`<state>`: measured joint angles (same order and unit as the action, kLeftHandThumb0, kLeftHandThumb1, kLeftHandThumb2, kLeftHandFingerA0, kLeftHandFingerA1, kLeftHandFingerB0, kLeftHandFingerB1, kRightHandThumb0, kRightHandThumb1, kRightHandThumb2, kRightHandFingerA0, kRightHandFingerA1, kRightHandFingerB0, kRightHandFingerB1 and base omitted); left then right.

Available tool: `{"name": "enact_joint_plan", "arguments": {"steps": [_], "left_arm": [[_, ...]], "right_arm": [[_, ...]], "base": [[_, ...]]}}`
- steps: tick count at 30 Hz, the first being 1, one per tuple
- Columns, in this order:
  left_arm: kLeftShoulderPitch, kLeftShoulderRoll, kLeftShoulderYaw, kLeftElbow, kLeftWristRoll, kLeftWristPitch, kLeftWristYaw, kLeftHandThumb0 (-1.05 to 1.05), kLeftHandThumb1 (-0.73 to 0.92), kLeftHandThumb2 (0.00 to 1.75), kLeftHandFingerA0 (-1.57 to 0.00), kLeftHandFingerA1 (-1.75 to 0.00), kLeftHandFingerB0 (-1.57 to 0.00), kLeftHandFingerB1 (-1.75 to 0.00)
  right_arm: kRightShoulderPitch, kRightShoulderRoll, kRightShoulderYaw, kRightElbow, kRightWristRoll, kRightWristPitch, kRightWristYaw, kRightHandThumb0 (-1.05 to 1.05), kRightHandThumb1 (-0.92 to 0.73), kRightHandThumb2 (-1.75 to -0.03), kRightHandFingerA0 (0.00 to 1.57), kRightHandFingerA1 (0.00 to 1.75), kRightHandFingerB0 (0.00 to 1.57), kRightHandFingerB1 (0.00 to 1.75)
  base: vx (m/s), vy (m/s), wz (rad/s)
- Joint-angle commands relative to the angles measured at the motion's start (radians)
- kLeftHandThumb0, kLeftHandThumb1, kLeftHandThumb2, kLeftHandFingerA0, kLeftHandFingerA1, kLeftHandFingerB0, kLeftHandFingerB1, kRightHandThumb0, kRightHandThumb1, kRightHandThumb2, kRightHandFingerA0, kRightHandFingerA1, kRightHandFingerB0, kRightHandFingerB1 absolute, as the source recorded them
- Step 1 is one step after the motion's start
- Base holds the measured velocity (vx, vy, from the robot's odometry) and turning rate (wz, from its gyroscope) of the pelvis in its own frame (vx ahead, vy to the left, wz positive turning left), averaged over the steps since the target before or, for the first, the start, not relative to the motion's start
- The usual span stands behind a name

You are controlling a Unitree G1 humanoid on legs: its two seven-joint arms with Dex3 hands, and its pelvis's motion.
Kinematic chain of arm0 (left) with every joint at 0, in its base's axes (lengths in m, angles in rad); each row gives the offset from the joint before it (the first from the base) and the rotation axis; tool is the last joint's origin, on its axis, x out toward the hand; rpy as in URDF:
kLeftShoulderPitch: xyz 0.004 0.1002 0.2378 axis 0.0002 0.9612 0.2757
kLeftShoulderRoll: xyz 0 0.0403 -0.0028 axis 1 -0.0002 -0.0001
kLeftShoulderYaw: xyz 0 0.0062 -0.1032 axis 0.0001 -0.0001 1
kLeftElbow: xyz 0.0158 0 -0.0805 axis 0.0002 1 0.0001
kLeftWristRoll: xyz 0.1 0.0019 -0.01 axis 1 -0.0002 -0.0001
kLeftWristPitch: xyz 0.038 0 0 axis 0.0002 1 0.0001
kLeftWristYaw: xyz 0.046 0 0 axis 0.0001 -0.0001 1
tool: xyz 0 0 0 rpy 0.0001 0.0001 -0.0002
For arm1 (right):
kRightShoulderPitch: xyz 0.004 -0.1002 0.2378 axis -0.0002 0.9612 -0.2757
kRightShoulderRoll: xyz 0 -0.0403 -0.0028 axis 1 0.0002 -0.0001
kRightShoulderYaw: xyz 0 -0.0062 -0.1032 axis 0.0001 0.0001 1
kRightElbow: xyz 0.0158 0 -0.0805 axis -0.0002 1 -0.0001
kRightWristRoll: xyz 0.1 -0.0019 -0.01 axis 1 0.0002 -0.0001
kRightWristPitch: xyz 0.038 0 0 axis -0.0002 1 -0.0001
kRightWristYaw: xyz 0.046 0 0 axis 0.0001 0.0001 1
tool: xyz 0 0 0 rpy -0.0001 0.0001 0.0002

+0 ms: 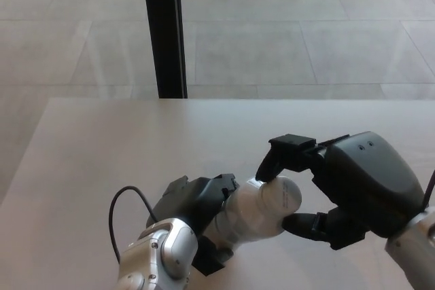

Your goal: The robot uses its left hand to to lift the bottle kept on the middle of the desk and tilts it towards its right hand. It then uses its right hand to rotate its cap to open it and places the bottle and cap back on the desk

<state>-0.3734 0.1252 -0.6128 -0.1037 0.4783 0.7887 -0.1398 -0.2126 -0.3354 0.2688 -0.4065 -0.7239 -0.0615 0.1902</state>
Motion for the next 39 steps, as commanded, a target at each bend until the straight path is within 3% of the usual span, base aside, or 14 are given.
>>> {"name": "enact_joint_plan", "arguments": {"steps": [1, 15, 19, 20, 21, 22, 23, 24, 27, 28, 29, 34, 35, 39], "left_arm": [[0.065, 0.03, -0.006, 0.053, 0.002, 0.028, -0.042, 0.16, 0.75, 0.82, -0.76, -1.54, -0.65, -1.1], [0.085, 0.024, 0.01, 0.059, 0.024, 0.002, -0.039, 0.14, 0.75, 0.82, -0.76, -1.55, -0.66, -1.12], [0.088, 0.023, 0.013, 0.063, 0.029, -0.007, -0.036, 0.15, 0.74, 0.83, -0.72, -1.55, -0.64, -1.11], [0.088, 0.021, 0.015, 0.064, 0.028, -0.007, -0.036, 0.16, 0.7, 0.9, -0.71, -1.61, -0.63, -1.12], [0.09, 0.021, 0.016, 0.063, 0.029, -0.008, -0.037, 0.16, 0.7, 0.9, -0.71, -1.61, -0.63, -1.12], [0.094, 0.02, 0.019, 0.062, 0.028, -0.012, -0.034, 0.16, 0.74, 0.83, -0.72, -1.56, -0.64, -1.11], [0.096, 0.021, 0.019, 0.062, 0.03, -0.019, -0.033, 0.16, 0.7, 0.91, -0.72, -1.57, -0.64, -1.08], [0.097, 0.024, 0.017, 0.062, 0.033, -0.021, -0.034, 0.15, 0.71, 0.9, -0.74, -1.55, -0.65, -1.09], [0.105, 0.027, 0.022, 0.058, 0.033, -0.038, -0.03, 0.17, 0.73, 0.87, -0.84, -1.39, -0.65, -0.95], [0.109, 0.03, 0.025, 0.058, 0.032, -0.05, -0.028, 0.17, 0.73, 0.87, -0.84, -1.39, -0.65, -0.95], [0.112, 0.03, 0.027, 0.057, 0.033, -0.053, -0.027, 0.17, 0.7, 0.91, -0.69, -1.51, -0.63, -1.01], [0.123, 0.024, 0.04, 0.06, 0.028, -0.052, -0.03, 0.15, 0.72, 0.87, -0.64, -1.49, -0.58, -0.89], [0.125, 0.036, 0.032, 0.061, 0.037, -0.078, -0.027, 0.15, 0.73, 0.84, -0.81, -1.35, -0.63, -0.89], [0.12, 0.025, 0.03, 0.074, 0.043, -0.066, -0.028, 0.18, 0.72, 0.87, -0.71, -1.58, -0.67, -1.15]], "right_arm": [[-0.024, -0.049, -0.003, -0.026, -0.006, -0.039, 0.041, -0.31, -0.48, -0.99, 0.94, 1.75, 0.82, 1.51], [-0.03, -0.111, 0.016, -0.009, 0.006, -0.118, 0.068, -0.32, -0.47, -0.89, 0.99, 1.75, 0.92, 1.29], [-0.036, -0.128, 0.011, 0.0, 0.042, -0.148, 0.079, -0.24, -0.43, -1.16, 1.06, 1.7, 0.88, 1.36], [-0.038, -0.132, 0.008, 0.008, 0.057, -0.162, 0.076, -0.31, -0.39, -1.12, 1.28, 1.4, 1.06, 1.27], [-0.04, -0.135, 0.005, 0.013, 0.067, -0.171, 0.075, -0.31, -0.39, -1.12, 1.28, 1.4, 1.06, 1.27], [-0.043, -0.139, 0.001, 0.017, 0.078, -0.182, 0.075, -0.25, -0.4, -1.18, 0.99, 1.75, 0.83, 1.62], [-0.046, -0.142, -0.002, 0.024, 0.087, -0.193, 0.072, -0.25, -0.39, -1.19, 1.01, 1.75, 0.86, 1.59], [-0.05, -0.147, -0.007, 0.031, 0.096, -0.208, 0.069, -0.32, -0.41, -1.14, 1.26, 1.41, 1.06, 1.29], [-0.074, -0.174, -0.028, 0.063, 0.133, -0.274, 0.055, -0.3, -0.39, -1.15, 1.24, 1.41, 1.03, 1.28], [-0.077, -0.178, -0.032, 0.065, 0.14, -0.277, 0.061, -0.3, -0.39, -1.15, 1.24, 1.41, 1.03, 1.28], [-0.083, -0.185, -0.036, 0.072, 0.146, -0.293, 0.06, -0.23, -0.38, -1.23, 0.97, 1.75, 0.82, 1.56], [-0.128, -0.22, -0.059, 0.113, 0.202, -0.38, 0.06, -0.24, -0.45, -1.07, 0.91, 1.75, 0.76, 1.64], [-0.141, -0.228, -0.059, 0.121, 0.208, -0.397, 0.063, -0.25, -0.48, -1.04, 0.91, 1.75, 0.77, 1.63], [-0.184, -0.257, -0.064, 0.158, 0.237, -0.482, 0.068, -0.23, -0.48, -1.02, 0.87, 1.75, 0.77, 1.56]], "base": [[0.0, 0.0, 0.0], [0.0, 0.0, 0.0], [0.0, 0.0, 0.0], [0.0, 0.0, 0.0], [0.0, 0.0, 0.0], [0.0, 0.0, 0.0], [0.0, 0.0, 0.0], [0.0, 0.0, 0.0], [0.0, 0.0, 0.0], [0.0, 0.0, 0.0], [0.0, 0.0, 0.0], [0.0, 0.0, 0.0], [0.0, 0.0, 0.0], [0.0, 0.0, 0.0]]}}
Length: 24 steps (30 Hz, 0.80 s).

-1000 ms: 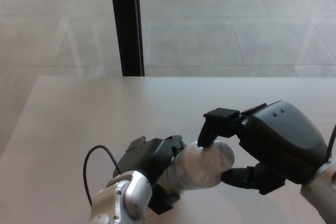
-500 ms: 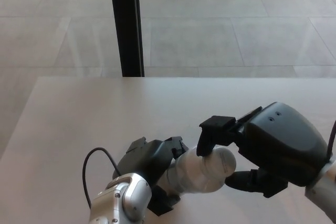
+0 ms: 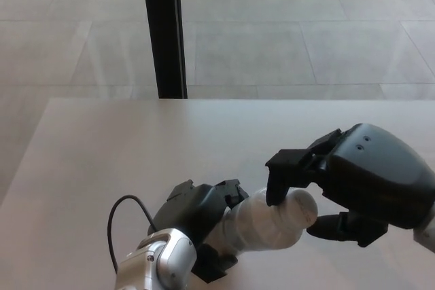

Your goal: The robot uses its left hand to to lift the bottle kept on the middle of the desk and tilts it towards its right hand. It then uses its right hand to rotate its cap to open it and places the bottle and cap back on the desk

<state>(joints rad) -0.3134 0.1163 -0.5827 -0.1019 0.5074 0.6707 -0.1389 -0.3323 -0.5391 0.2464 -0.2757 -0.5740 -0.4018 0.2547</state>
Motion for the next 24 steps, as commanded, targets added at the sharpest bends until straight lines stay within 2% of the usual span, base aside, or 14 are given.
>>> {"name": "enact_joint_plan", "arguments": {"steps": [1, 7, 8, 9, 10, 11, 15, 16, 17, 18, 20, 21, 22, 24], "left_arm": [[0.064, 0.033, 0.004, 0.078, 0.01, 0.032, -0.019, 0.18, 0.72, 0.87, -0.71, -1.58, -0.67, -1.15], [0.059, 0.025, 0.002, 0.074, 0.014, 0.054, -0.029, 0.17, 0.73, 0.89, -0.75, -1.6, -0.66, -1.16], [0.059, 0.017, 0.009, 0.071, 0.009, 0.071, -0.031, 0.17, 0.69, 0.94, -0.94, -1.53, -0.69, -1.12], [0.067, 0.019, 0.015, 0.071, 0.005, 0.046, -0.021, 0.19, 0.67, 0.97, -0.73, -1.67, -0.66, -1.22], [0.067, 0.022, 0.017, 0.075, 0.003, 0.038, -0.022, 0.18, 0.66, 0.99, -0.72, -1.67, -0.66, -1.24], [0.066, 0.024, 0.019, 0.076, 0.002, 0.037, -0.026, 0.17, 0.65, 1.01, -0.72, -1.68, -0.66, -1.25], [0.069, 0.04, 0.006, 0.075, 0.012, 0.011, -0.031, 0.12, 0.71, 0.9, -0.72, -1.62, -0.67, -1.19], [0.071, 0.041, 0.009, 0.069, 0.012, 0.019, -0.034, 0.09, 0.72, 0.89, -0.86, -1.43, -0.71, -1.05], [0.077, 0.042, 0.014, 0.066, 0.008, 0.009, -0.031, 0.11, 0.71, 0.9, -0.7, -1.52, -0.68, -1.11], [0.073, 0.041, 0.014, 0.067, 0.007, 0.02, -0.039, 0.12, 0.71, 0.93, -0.87, -1.46, -0.7, -1.08], [0.083, 0.04, 0.024, 0.065, 0.0, 0.0, -0.029, 0.14, 0.68, 0.97, -0.9, -1.47, -0.74, -1.12], [0.084, 0.035, 0.028, 0.065, -0.003, 0.008, -0.028, 0.13, 0.69, 0.96, -0.71, -1.59, -0.67, -1.19], [0.082, 0.037, 0.024, 0.066, 0.001, 0.01, -0.03, 0.13, 0.7, 0.93, -0.9, -1.47, -0.7, -1.04], [0.082, 0.039, 0.022, 0.069, 0.002, 0.007, -0.03, 0.13, 0.72, 0.9, -0.9, -1.47, -0.71, -1.05]], "right_arm": [[-0.074, -0.061, -0.04, 0.037, 0.097, -0.167, 0.005, -0.23, -0.48, -1.02, 0.87, 1.75, 0.77, 1.56], [-0.091, -0.054, -0.035, 0.072, 0.093, -0.259, -0.023, -0.24, -0.46, -1.04, 0.85, 1.75, 0.75, 1.64], [-0.093, -0.052, -0.033, 0.08, 0.095, -0.283, -0.029, -0.23, -0.47, -1.04, 0.85, 1.75, 0.74, 1.65], [-0.104, -0.052, -0.034, 0.09, 0.049, -0.333, -0.067, -0.24, -0.52, -0.92, 0.86, 1.75, 0.77, 1.55], [-0.107, -0.046, -0.034, 0.091, 0.03, -0.346, -0.081, -0.24, -0.54, -0.94, 1.06, 1.66, 0.81, 1.33], [-0.111, -0.036, -0.034, 0.096, 0.011, -0.366, -0.103, -0.26, -0.49, -0.89, 0.86, 1.74, 0.84, 1.28], [-0.118, -0.018, -0.039, 0.112, -0.031, -0.416, -0.147, -0.28, -0.47, -0.9, 0.91, 1.68, 0.9, 1.13], [-0.137, -0.021, -0.036, 0.135, -0.054, -0.467, -0.172, -0.3, -0.51, -0.9, 0.92, 1.64, 0.88, 1.09], [-0.148, -0.025, -0.038, 0.144, -0.071, -0.494, -0.185, -0.29, -0.5, -0.91, 0.89, 1.62, 0.87, 1.14], [-0.157, -0.032, -0.04, 0.15, -0.083, -0.519, -0.194, -0.3, -0.51, -0.92, 0.89, 1.54, 0.86, 1.07], [-0.169, -0.033, -0.04, 0.176, -0.069, -0.565, -0.2, -0.29, -0.46, -0.91, 0.9, 1.48, 0.87, 1.01], [-0.181, -0.037, -0.043, 0.188, -0.079, -0.597, -0.213, -0.31, -0.49, -0.86, 0.9, 1.49, 0.86, 0.98], [-0.192, -0.038, -0.045, 0.204, -0.084, -0.631, -0.224, -0.33, -0.52, -0.83, 0.9, 1.48, 0.86, 0.95], [-0.206, -0.047, -0.051, 0.214, -0.109, -0.664, -0.237, -0.35, -0.55, -0.79, 0.88, 1.49, 0.82, 0.95]], "base": [[0.0, 0.0, 0.0], [0.0, 0.0, 0.0], [0.0, 0.0, 0.0], [0.0, 0.0, 0.0], [0.0, 0.0, 0.0], [0.0, 0.0, 0.0], [0.0, 0.0, 0.0], [0.0, 0.0, 0.0], [0.0, 0.0, 0.0], [0.0, 0.0, 0.0], [0.0, 0.0, 0.0], [0.0, 0.0, 0.0], [0.0, 0.0, 0.0], [0.0, 0.0, 0.0]]}}
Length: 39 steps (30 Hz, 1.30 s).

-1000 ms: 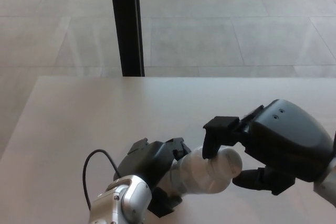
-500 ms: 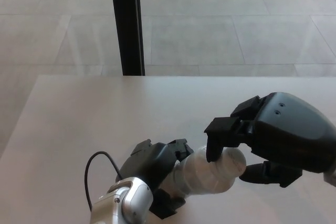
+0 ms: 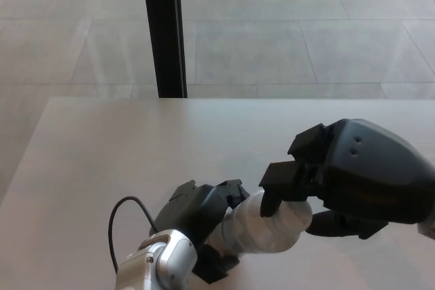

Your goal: The robot uses its left hand to to lift the bottle kept on the middle of the desk and tilts it towards its right hand. It then uses its right hand to rotate its cap to open it and places the bottle and cap back on the desk

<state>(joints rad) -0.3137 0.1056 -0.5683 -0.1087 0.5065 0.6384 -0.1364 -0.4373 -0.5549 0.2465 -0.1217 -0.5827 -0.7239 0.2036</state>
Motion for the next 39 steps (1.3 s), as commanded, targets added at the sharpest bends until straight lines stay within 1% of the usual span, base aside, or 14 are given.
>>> {"name": "enact_joint_plan", "arguments": {"steps": [1, 6, 7, 11, 12, 14, 23, 24, 25, 26, 30, 34, 37, 39], "left_arm": [[0.074, 0.041, 0.003, 0.079, 0.008, 0.069, -0.038, 0.14, 0.75, 0.86, -0.7, -1.56, -0.66, -1.09], [0.076, 0.051, 0.001, 0.075, 0.009, 0.051, -0.039, 0.15, 0.67, 0.98, -0.93, -1.47, -0.73, -1.09], [0.082, 0.042, 0.015, 0.084, -0.007, 0.041, -0.032, 0.16, 0.66, 1.01, -0.72, -1.64, -0.67, -1.22], [0.081, 0.047, 0.008, 0.097, -0.001, 0.019, -0.023, 0.14, 0.65, 0.98, -0.73, -1.61, -0.68, -1.19], [0.083, 0.049, 0.009, 0.097, -0.004, 0.013, -0.023, 0.13, 0.63, 1.02, -0.96, -1.5, -0.74, -1.13], [0.092, 0.051, 0.016, 0.101, -0.012, -0.016, -0.011, 0.12, 0.59, 1.05, -0.97, -1.53, -0.75, -1.18], [0.071, 0.046, 0.0, 0.102, 0.009, 0.051, -0.027, 0.16, 0.69, 0.93, -0.69, -1.56, -0.65, -1.02], [0.07, 0.045, 0.0, 0.102, 0.008, 0.054, -0.028, 0.16, 0.71, 0.89, -0.89, -1.47, -0.69, -1.04], [0.071, 0.044, 0.0, 0.102, 0.007, 0.051, -0.027, 0.16, 0.71, 0.89, -0.89, -1.47, -0.69, -1.04], [0.075, 0.042, -0.003, 0.097, 0.009, 0.059, -0.029, 0.16, 0.7, 0.92, -0.7, -1.57, -0.64, -1.05], [0.089, 0.041, 0.002, 0.098, 0.002, 0.045, -0.021, 0.14, 0.76, 0.81, -0.79, -1.32, -0.61, -0.94], [0.095, 0.053, -0.005, 0.094, 0.011, 0.044, -0.028, 0.17, 0.7, 0.91, -0.65, -1.55, -0.61, -1.08], [0.103, 0.055, 0.004, 0.106, 0.005, 0.021, -0.016, 0.16, 0.72, 0.86, -0.76, -1.39, -0.61, -0.97], [0.109, 0.055, 0.013, 0.111, -0.003, 0.0, -0.011, 0.17, 0.68, 0.92, -0.63, -1.53, -0.6, -1.01]], "right_arm": [[-0.121, -0.046, -0.058, 0.079, -0.106, -0.392, -0.191, -0.37, -0.59, -0.73, 0.88, 1.46, 0.81, 0.92], [-0.169, -0.059, -0.089, 0.128, -0.146, -0.505, -0.223, -0.39, -0.58, -0.62, 0.85, 1.5, 0.83, 0.9], [-0.194, -0.074, -0.094, 0.143, -0.147, -0.538, -0.213, -0.39, -0.56, -0.64, 0.86, 1.52, 0.82, 0.88], [-0.222, -0.081, -0.103, 0.176, -0.157, -0.59, -0.206, -0.39, -0.54, -0.62, 0.86, 1.53, 0.83, 0.84], [-0.23, -0.089, -0.105, 0.177, -0.166, -0.604, -0.198, -0.39, -0.55, -0.63, 0.86, 1.55, 0.82, 0.84], [-0.242, -0.092, -0.103, 0.202, -0.153, -0.638, -0.187, -0.37, -0.52, -0.62, 0.86, 1.58, 0.83, 0.82], [-0.289, -0.115, -0.14, 0.285, -0.147, -0.711, -0.178, -0.36, -0.57, -0.64, 0.8, 1.62, 0.74, 1.01], [-0.296, -0.116, -0.149, 0.294, -0.148, -0.717, -0.179, -0.4, -0.41, -0.9, 1.07, 1.28, 0.77, 0.96], [-0.3, -0.114, -0.155, 0.301, -0.146, -0.724, -0.181, -0.4, -0.41, -0.9, 1.07, 1.28, 0.77, 0.96], [-0.302, -0.118, -0.159, 0.314, -0.132, -0.725, -0.18, -0.35, -0.56, -0.66, 0.77, 1.59, 0.74, 1.06], [-0.311, -0.136, -0.231, 0.381, -0.089, -0.67, -0.223, -0.36, -0.63, -0.71, 0.76, 1.5, 0.73, 1.11], [-0.33, -0.144, -0.299, 0.442, -0.085, -0.652, -0.259, -0.28, -0.56, -0.8, 0.75, 1.41, 0.76, 1.17], [-0.353, -0.158, -0.372, 0.492, -0.144, -0.634, -0.317, -0.19, -0.53, -0.89, 0.71, 1.52, 0.78, 1.51], [-0.359, -0.16, -0.398, 0.519, -0.167, -0.639, -0.341, -0.15, -0.48, -0.92, 0.81, 1.41, 0.81, 1.41]], "base": [[0.0, 0.0, 0.0], [0.0, 0.0, 0.0], [0.0, 0.0, 0.0], [0.0, 0.0, 0.0], [0.0, 0.0, 0.0], [0.0, 0.0, 0.0], [0.0, 0.0, 0.0], [0.0, 0.0, 0.0], [0.0, 0.0, 0.0], [0.0, 0.0, 0.0], [0.0, 0.0, 0.0], [0.0, 0.0, 0.0], [0.0, 0.0, 0.0], [0.0, 0.0, 0.0]]}}
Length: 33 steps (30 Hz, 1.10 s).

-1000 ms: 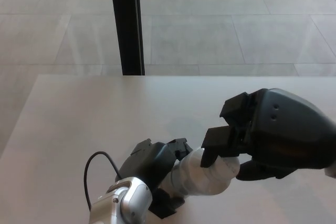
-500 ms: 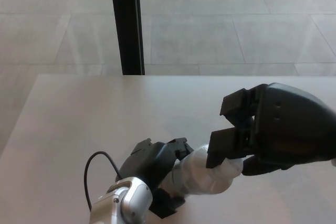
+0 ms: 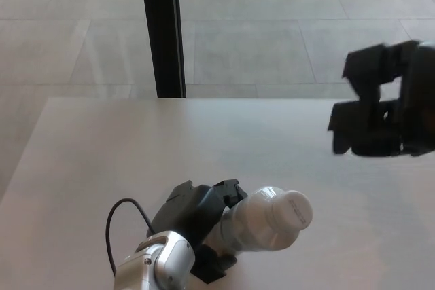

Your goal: The robot uses its left hand to to lift the bottle kept on the middle of the desk and tilts it towards its right hand. It then uses its right hand to rotate its cap to open it and places the bottle and cap back on the desk

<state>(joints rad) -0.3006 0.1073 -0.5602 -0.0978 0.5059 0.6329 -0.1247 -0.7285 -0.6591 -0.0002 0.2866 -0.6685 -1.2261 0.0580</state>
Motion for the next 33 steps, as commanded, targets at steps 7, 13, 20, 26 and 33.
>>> {"name": "enact_joint_plan", "arguments": {"steps": [7, 13, 20, 26, 33], "left_arm": [[0.094, 0.034, -0.002, 0.101, 0.006, 0.039, -0.031, 0.18, 0.76, 0.8, -0.77, -1.45, -0.57, -0.99], [0.093, 0.042, -0.003, 0.103, 0.014, 0.022, -0.031, 0.16, 0.72, 0.85, -0.76, -1.37, -0.59, -0.91], [0.093, 0.034, 0.006, 0.101, 0.007, 0.026, -0.034, 0.17, 0.71, 0.89, -0.66, -1.56, -0.61, -1.09], [0.088, 0.034, -0.002, 0.104, 0.013, 0.038, -0.034, 0.17, 0.76, 0.81, -0.8, -1.43, -0.61, -0.99], [0.095, 0.03, 0.002, 0.096, 0.006, 0.054, -0.038, 0.16, 0.77, 0.81, -0.76, -1.39, -0.57, -0.94]], "right_arm": [[-0.007, -0.045, -0.225, 0.129, -0.149, -0.144, -0.265, -0.12, -0.46, -0.91, 0.8, 1.69, 0.69, 1.58], [0.07, -0.03, -0.203, 0.077, -0.153, -0.103, -0.249, -0.26, -0.65, -0.73, 0.83, 1.62, 0.73, 1.38], [0.299, -0.032, -0.048, -0.3, 0.139, 0.338, 0.136, -0.37, -0.63, -0.66, 0.92, 1.59, 0.64, 0.62], [0.444, 0.051, -0.045, -0.536, 0.11, 0.541, 0.246, -0.59, -0.42, -0.87, 1.12, 1.38, 0.47, 0.61], [0.48, 0.107, -0.05, -0.637, 0.049, 0.668, 0.338, -0.67, -0.52, -0.61, 0.76, 1.56, 0.41, 0.43]], "base": [[0.0, 0.0, 0.0], [0.0, 0.0, 0.0], [0.0, 0.0, 0.0], [0.0, 0.0, 0.0], [0.0, 0.0, 0.0]]}}
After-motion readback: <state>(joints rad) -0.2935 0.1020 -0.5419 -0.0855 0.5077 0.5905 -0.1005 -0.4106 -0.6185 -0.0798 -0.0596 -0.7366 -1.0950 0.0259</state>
